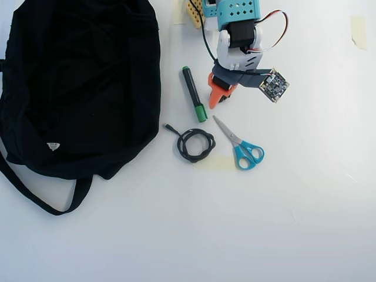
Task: Put the bike light into the black bag
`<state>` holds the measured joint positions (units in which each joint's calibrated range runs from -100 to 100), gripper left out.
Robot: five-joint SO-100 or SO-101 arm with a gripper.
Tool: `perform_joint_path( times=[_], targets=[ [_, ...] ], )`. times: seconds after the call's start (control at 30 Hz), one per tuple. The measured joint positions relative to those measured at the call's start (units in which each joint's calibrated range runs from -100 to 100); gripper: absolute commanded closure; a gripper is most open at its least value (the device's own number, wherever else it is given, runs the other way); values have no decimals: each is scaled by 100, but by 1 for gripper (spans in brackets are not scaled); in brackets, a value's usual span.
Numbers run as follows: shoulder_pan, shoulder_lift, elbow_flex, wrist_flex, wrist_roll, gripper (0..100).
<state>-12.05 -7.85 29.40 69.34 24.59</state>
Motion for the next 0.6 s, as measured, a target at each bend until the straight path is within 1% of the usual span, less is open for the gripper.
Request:
perform_joint_path(
  times=[0.6],
  targets=[
    [-81,75,314,0,-29,71]
  ],
)
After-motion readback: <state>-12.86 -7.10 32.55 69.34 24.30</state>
